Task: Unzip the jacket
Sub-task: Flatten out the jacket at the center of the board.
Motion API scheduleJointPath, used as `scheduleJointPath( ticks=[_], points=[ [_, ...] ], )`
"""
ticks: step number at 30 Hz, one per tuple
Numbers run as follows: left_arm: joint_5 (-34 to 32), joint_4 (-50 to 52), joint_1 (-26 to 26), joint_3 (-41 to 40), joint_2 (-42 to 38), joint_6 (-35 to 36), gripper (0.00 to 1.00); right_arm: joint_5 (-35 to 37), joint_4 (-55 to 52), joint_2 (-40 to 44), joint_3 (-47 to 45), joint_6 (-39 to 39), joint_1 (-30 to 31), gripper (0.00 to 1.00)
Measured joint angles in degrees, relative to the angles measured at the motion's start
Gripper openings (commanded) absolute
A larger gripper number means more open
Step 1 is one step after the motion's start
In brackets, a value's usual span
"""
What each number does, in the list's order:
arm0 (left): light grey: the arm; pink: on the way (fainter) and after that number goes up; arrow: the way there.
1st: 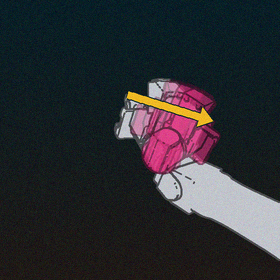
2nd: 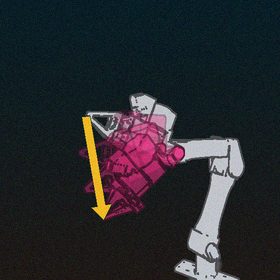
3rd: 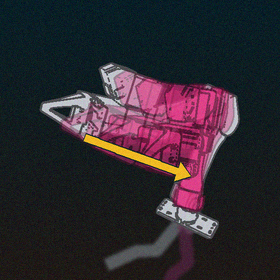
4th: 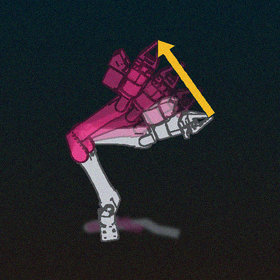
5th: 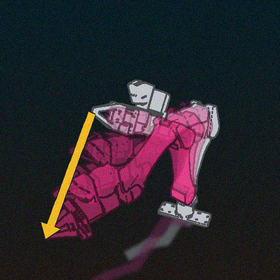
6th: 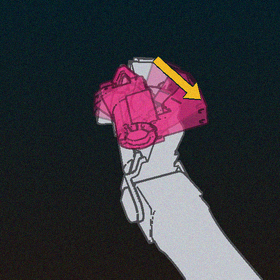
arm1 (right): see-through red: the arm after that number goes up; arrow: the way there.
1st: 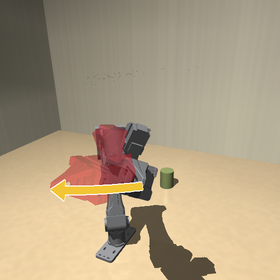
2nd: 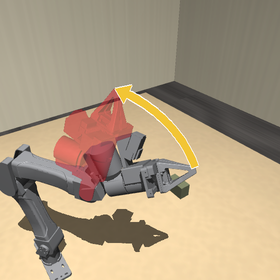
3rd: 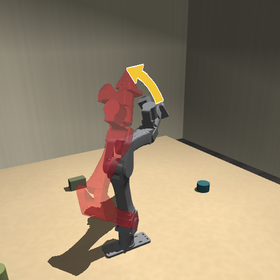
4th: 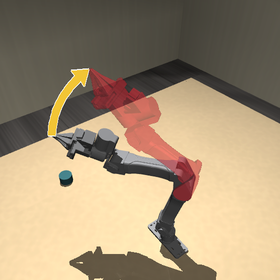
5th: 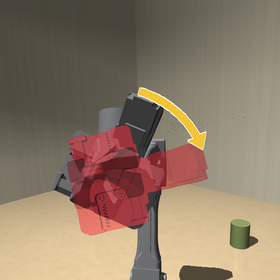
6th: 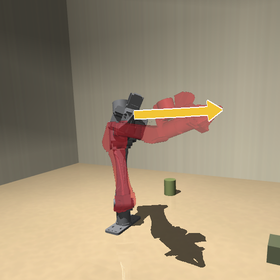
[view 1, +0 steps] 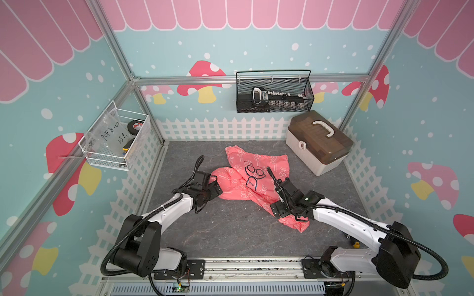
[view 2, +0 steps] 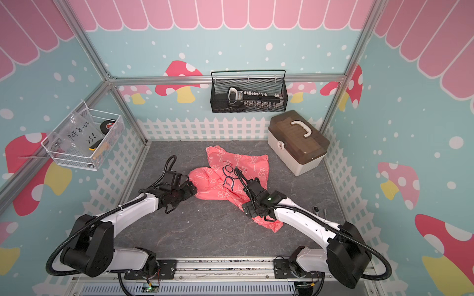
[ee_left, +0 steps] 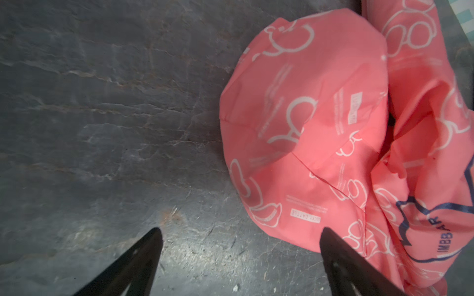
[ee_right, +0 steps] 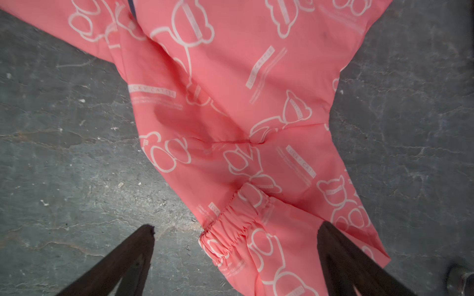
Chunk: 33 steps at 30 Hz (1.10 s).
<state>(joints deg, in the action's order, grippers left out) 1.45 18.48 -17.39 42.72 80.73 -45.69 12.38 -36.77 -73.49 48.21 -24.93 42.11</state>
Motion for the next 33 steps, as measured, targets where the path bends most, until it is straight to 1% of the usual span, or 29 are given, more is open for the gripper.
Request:
scheduleJointPath(
  ticks=[3, 4, 7, 10, 12, 13, 14, 16, 17, 18, 19, 25, 26, 29, 33],
  points=[
    [1.05, -2.19, 0.0, -0.11, 2.56, -1.11, 0.87, 0.28, 0.17, -1.09, -1.73, -1.16, 0.02, 0.91],
    [1.25, -3.32, 0.02, -0.31, 3.15, -1.68, 0.83, 0.48, 0.28, -1.36, -2.19, -1.55, 0.0, 0.89],
    [1.84, -6.67, 0.02, -0.94, 4.17, -2.93, 0.76, 0.81, 1.03, -2.16, -3.08, -2.34, 0.02, 0.82],
    [2.54, -10.71, 0.02, -1.11, 5.49, -4.17, 0.66, 1.16, 2.08, -3.61, -3.23, -2.75, 0.0, 0.79],
    [2.99, -13.6, 0.02, -1.11, 6.51, -4.85, 0.58, 1.27, 2.86, -4.31, -3.26, -2.82, 0.04, 0.79],
    [3.23, -14.93, 0.02, -1.11, 6.97, -5.11, 0.52, 1.31, 3.28, -4.39, -3.26, -2.8, 0.13, 0.79],
    [3.56, -16.22, 0.02, -1.11, 7.43, -5.11, 0.49, 1.42, 3.63, -4.35, -3.28, -2.8, 0.28, 0.79],
    [4.22, -19.04, 0.02, -1.11, 8.35, -5.49, 0.42, 1.55, 4.68, -3.63, -3.39, -2.51, 0.79, 0.82],
    [4.52, -20.15, 0.02, -1.11, 8.7, -5.53, 0.37, 1.7, 5.11, -3.08, -3.5, -2.32, 1.05, 0.83],
    [5.2, -21.35, 0.04, -1.11, 9.09, -5.42, 0.31, 1.92, 5.64, -2.23, -3.69, -2.08, 1.2, 0.84],
    [6.16, -22.62, 0.13, -1.11, 9.49, -5.44, 0.26, 2.19, 6.38, -0.98, -4.02, -1.81, 1.42, 0.84],
    [10.6, -28.63, 0.61, -1.81, 8.79, -5.27, 0.03, 1.42, 13.2, 8.59, -8.02, 2.43, 1.88, 0.84],
    [10.97, -29.05, 0.63, -2.19, 8.0, -4.96, 0.0, 0.83, 14.8, 9.7, -8.81, 3.65, 2.21, 0.83],
    [12.11, -29.18, 0.48, -3.04, 4.0, -4.55, 0.0, -0.57, 21.14, 11.89, -11.5, 7.78, 4.22, 0.84],
    [12.46, -27.91, -0.74, -3.17, -4.04, -3.3, 0.0, -1.95, 31.08, 10.86, -13.35, 12.44, 7.1, 0.85]
  ],
)
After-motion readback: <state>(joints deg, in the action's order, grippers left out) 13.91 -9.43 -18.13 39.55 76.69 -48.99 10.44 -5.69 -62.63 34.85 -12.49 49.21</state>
